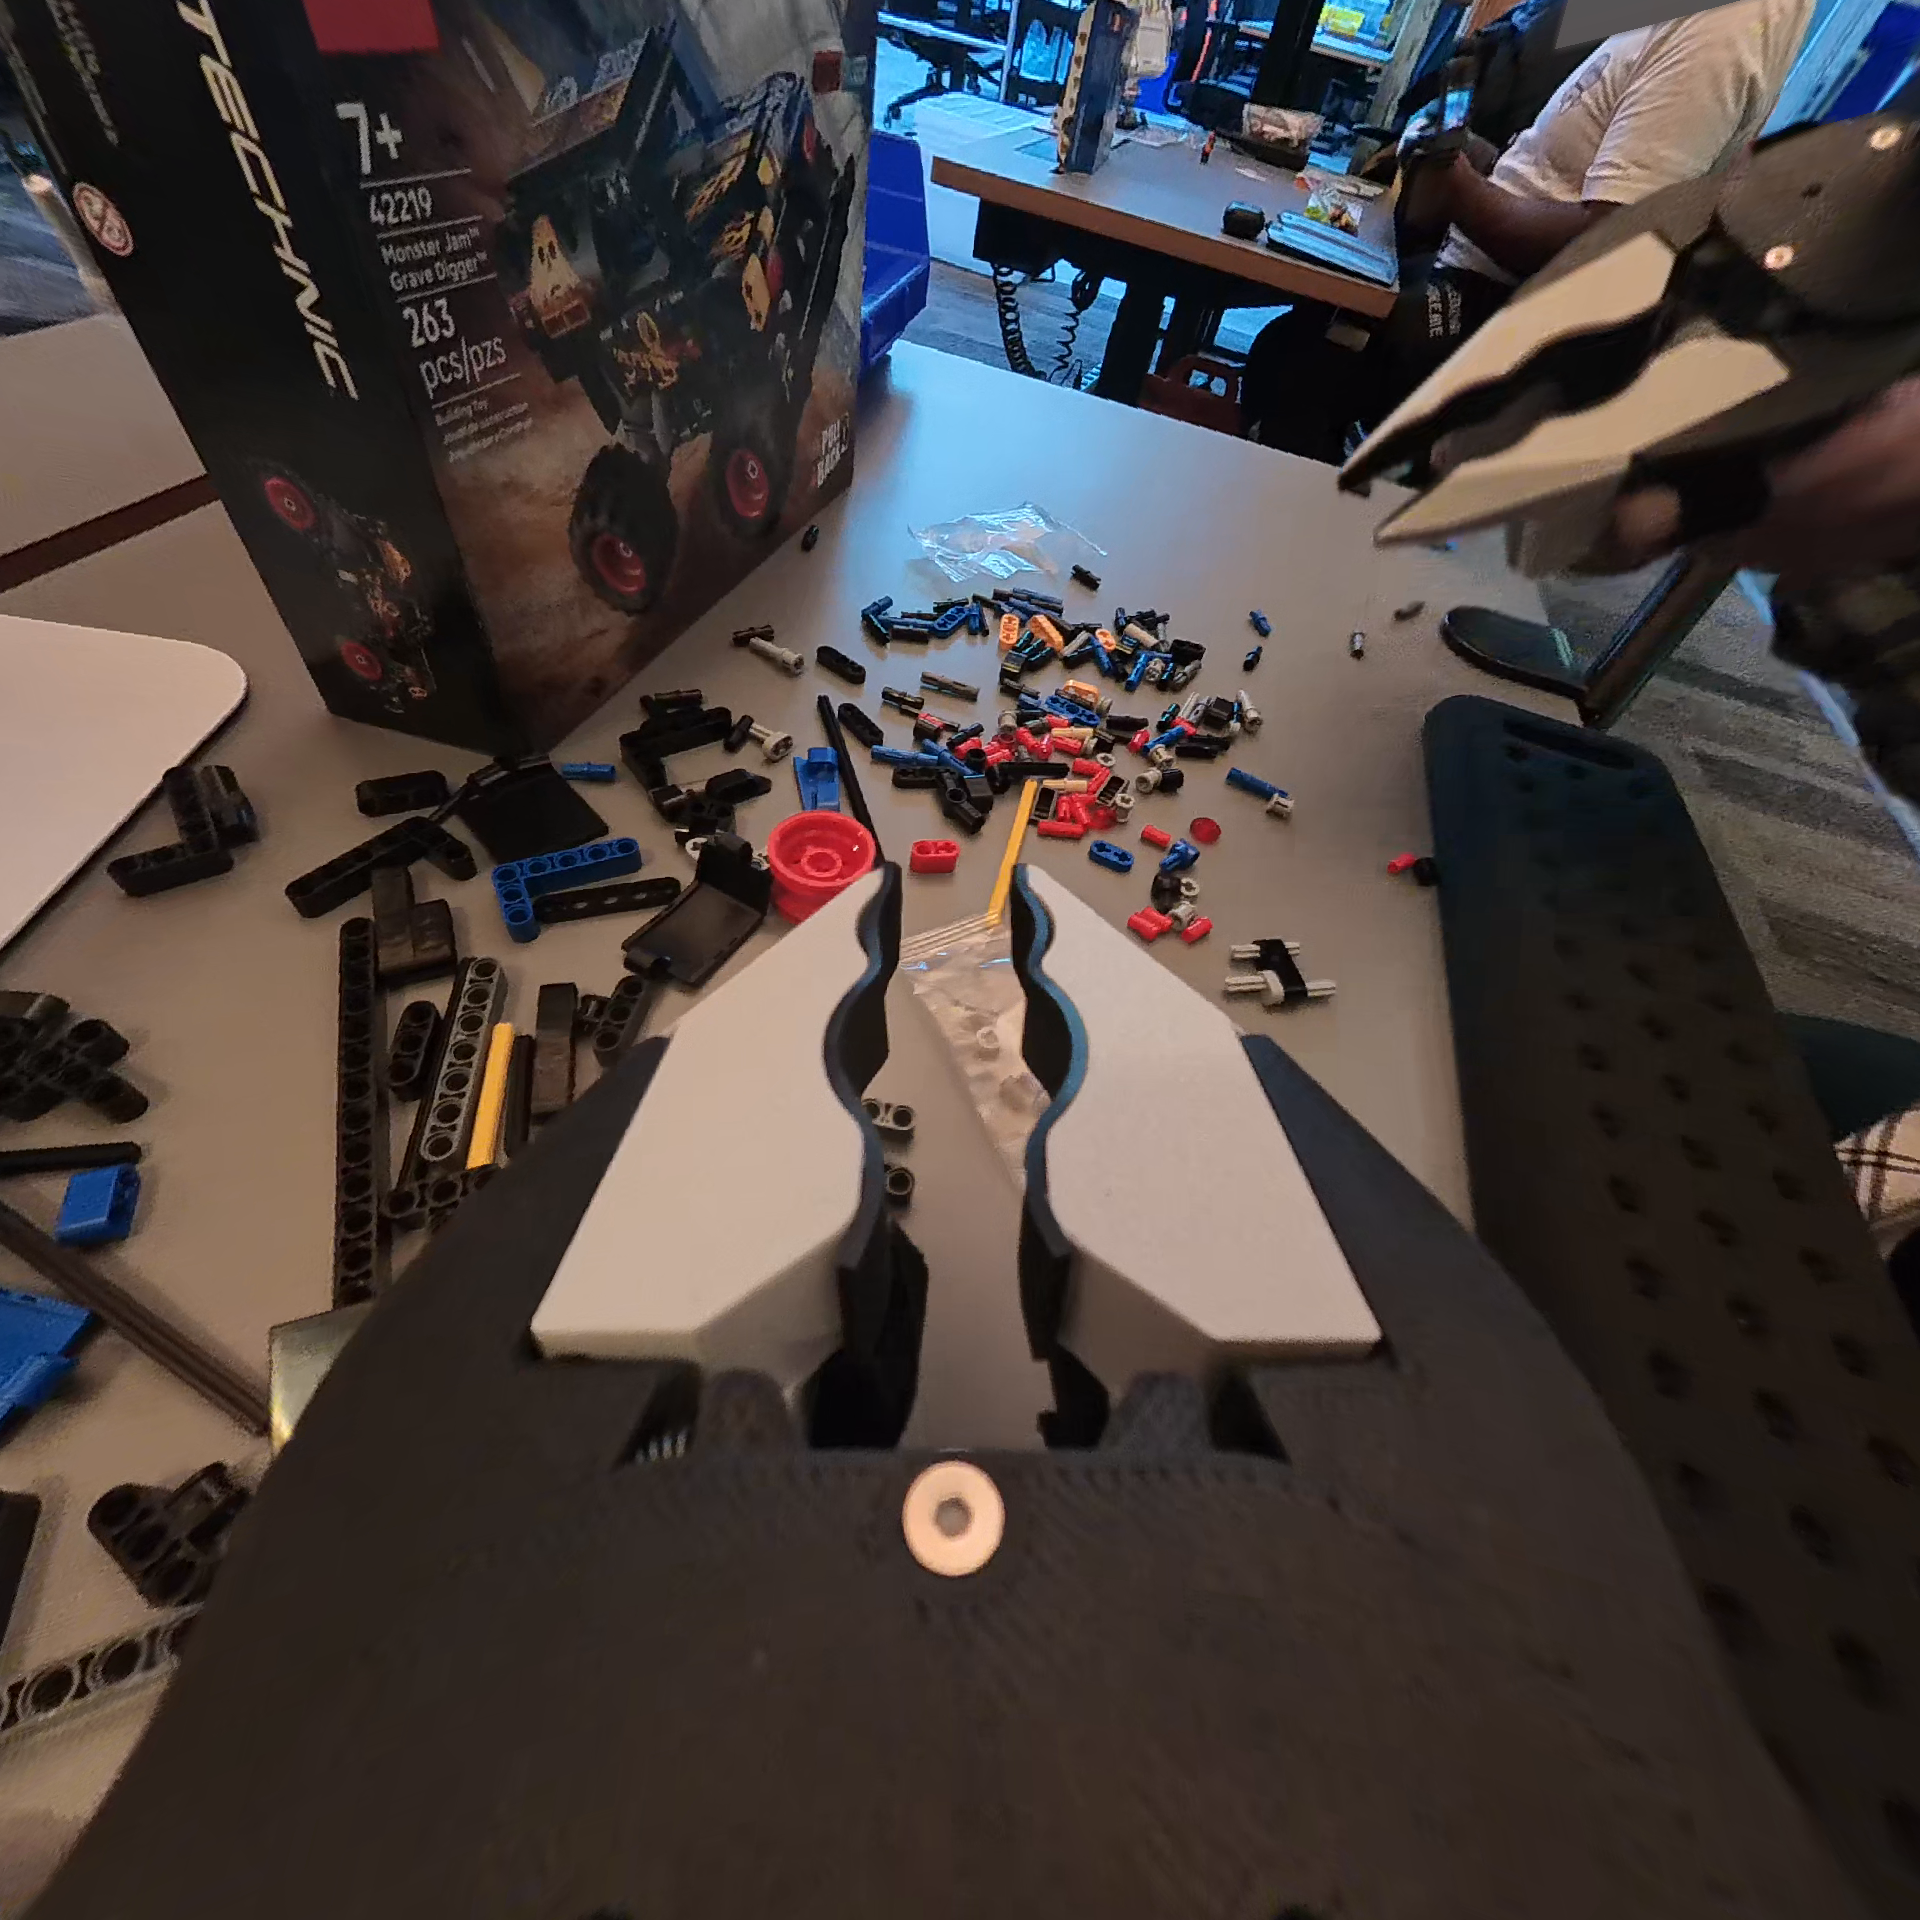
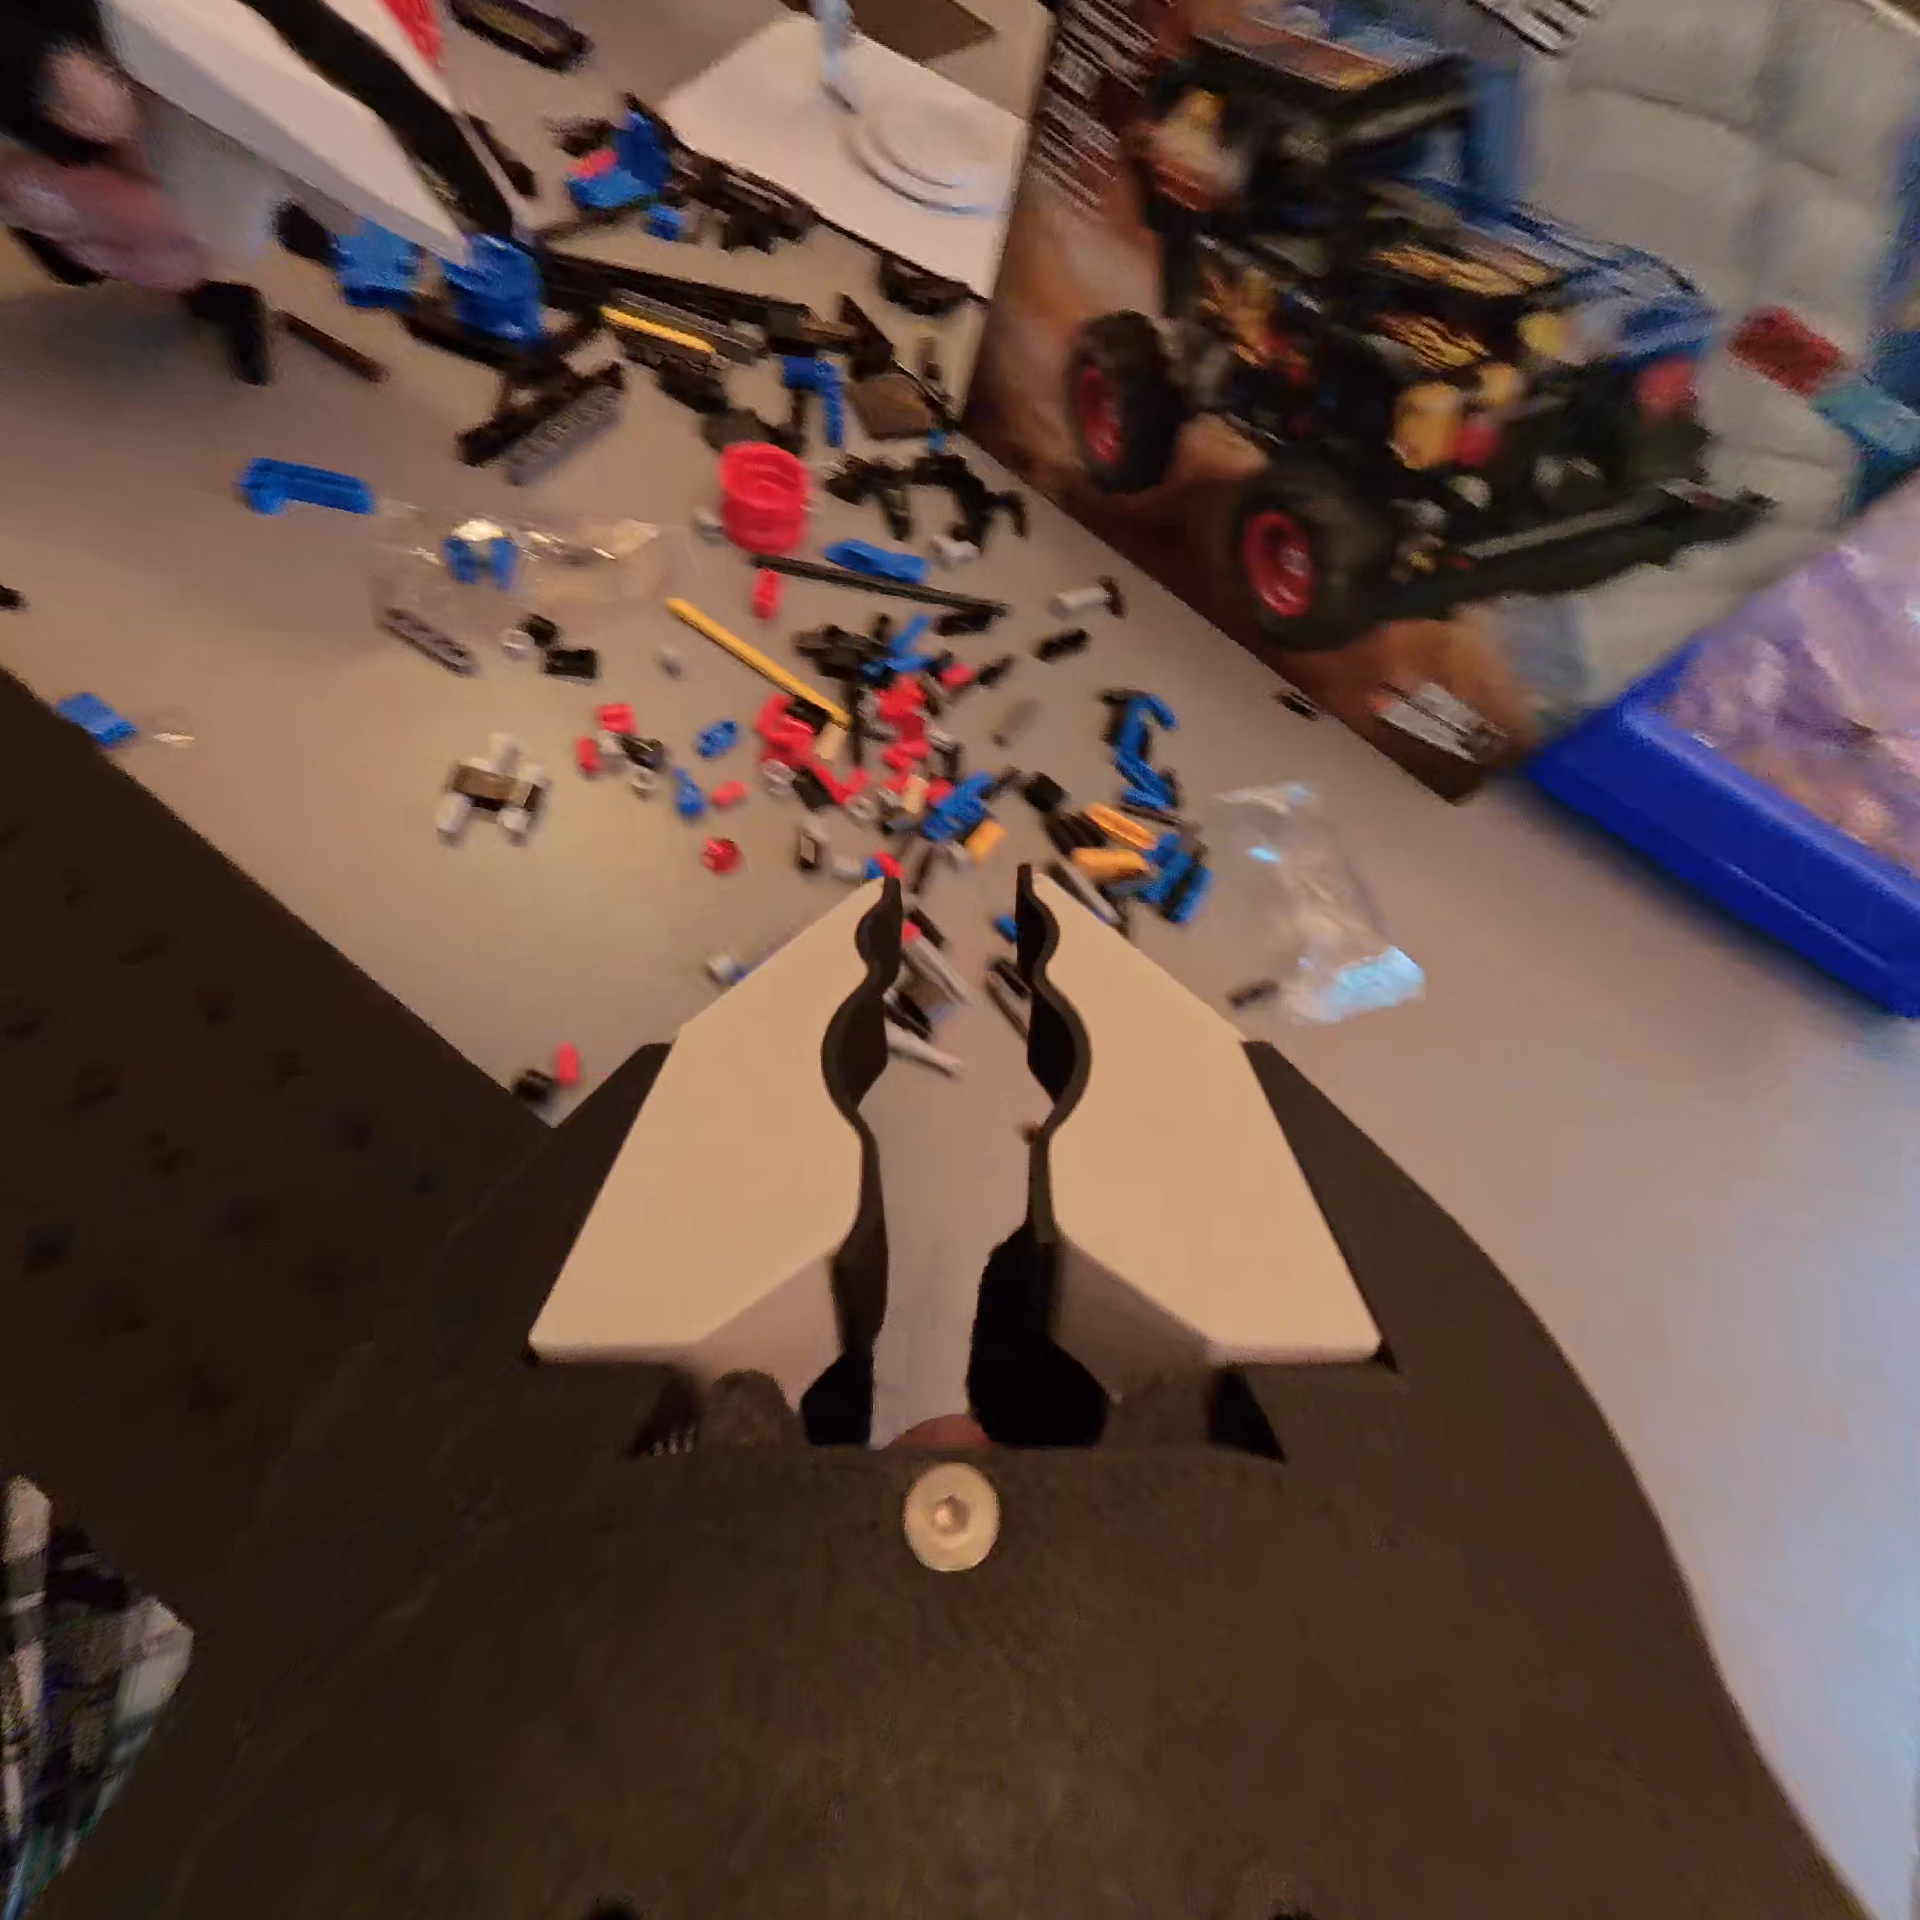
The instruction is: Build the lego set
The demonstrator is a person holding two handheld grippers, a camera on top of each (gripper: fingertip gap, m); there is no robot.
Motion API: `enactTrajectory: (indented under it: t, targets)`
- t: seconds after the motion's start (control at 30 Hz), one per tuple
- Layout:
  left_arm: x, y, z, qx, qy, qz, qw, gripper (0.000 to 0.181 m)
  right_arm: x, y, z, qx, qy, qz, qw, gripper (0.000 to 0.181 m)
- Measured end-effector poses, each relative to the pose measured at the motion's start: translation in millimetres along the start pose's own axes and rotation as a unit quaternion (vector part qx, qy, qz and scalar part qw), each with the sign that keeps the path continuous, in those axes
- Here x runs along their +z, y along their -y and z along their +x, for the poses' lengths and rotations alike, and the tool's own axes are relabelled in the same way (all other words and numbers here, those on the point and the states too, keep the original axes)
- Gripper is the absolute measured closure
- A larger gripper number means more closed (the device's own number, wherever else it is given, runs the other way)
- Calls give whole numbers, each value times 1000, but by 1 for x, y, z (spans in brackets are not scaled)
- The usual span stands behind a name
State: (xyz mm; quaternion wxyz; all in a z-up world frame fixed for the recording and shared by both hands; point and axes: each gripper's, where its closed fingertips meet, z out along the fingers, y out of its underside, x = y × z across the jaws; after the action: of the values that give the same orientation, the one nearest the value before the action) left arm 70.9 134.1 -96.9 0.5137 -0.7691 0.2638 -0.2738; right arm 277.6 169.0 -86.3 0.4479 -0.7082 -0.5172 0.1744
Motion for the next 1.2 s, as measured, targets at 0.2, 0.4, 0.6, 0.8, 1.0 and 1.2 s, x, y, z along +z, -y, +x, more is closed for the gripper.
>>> enactTrajectory:
  t: [0.2, 0.4, 0.6, 0.8, 1.0, 1.2]
  targets:
    - [2, -4, 3, 5, -3, -7, 1000, 162, -14, -35, 32, -14, -48, -79, 996, 163]
    - [1, -5, 1, 4, 2, -9, 1000, 162, 5, -53, 28, -21, -21, -111, 993, 167]
    - [3, -9, -3, 1, 6, -15, 1000, 162, 11, -64, 43, -27, -39, -130, 990, 167]
    - [5, -13, -6, 0, 10, -21, 1000, 162, 11, -67, 47, -24, -40, -127, 991, 164]
    - [6, -15, -8, -2, 14, -24, 1000, 162, 12, -69, 42, -24, -34, -122, 992, 163]
    - [6, -15, -9, 0, 16, -23, 1000, 162, 12, -70, 38, -27, -27, -120, 992, 163]
